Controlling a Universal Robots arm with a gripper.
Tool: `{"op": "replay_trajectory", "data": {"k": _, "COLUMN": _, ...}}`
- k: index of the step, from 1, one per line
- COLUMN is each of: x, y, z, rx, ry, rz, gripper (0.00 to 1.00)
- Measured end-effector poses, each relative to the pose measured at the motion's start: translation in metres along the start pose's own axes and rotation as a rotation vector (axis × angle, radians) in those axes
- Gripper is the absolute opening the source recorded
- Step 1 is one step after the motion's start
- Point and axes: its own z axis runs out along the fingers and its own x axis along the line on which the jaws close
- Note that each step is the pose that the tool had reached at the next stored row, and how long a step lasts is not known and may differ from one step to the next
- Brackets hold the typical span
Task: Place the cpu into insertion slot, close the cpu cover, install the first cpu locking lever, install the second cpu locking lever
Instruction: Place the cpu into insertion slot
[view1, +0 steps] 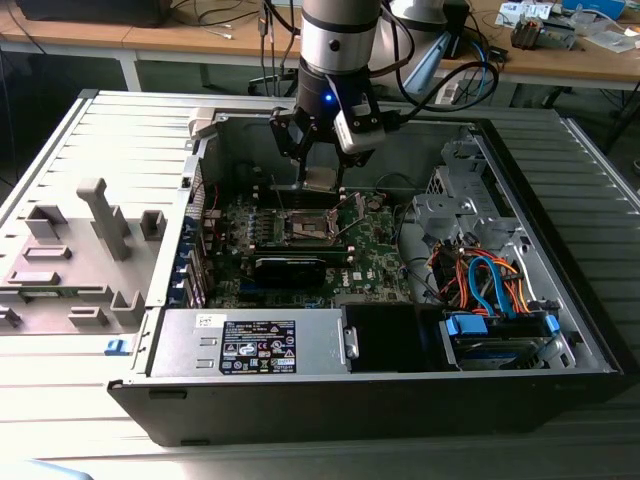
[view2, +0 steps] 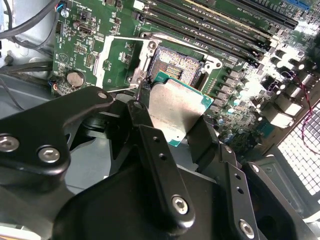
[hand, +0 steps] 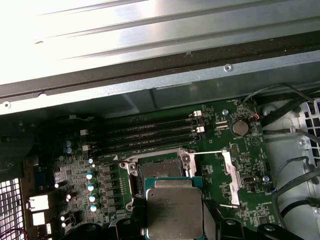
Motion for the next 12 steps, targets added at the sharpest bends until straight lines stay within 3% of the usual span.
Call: {"op": "replay_trajectory", "data": {"k": 12, "x": 0.0000, "y": 0.0000, "z": 0.0001, "rx": -0.0002, "ry": -0.0006, "rz": 0.012, "gripper": 0.55}}
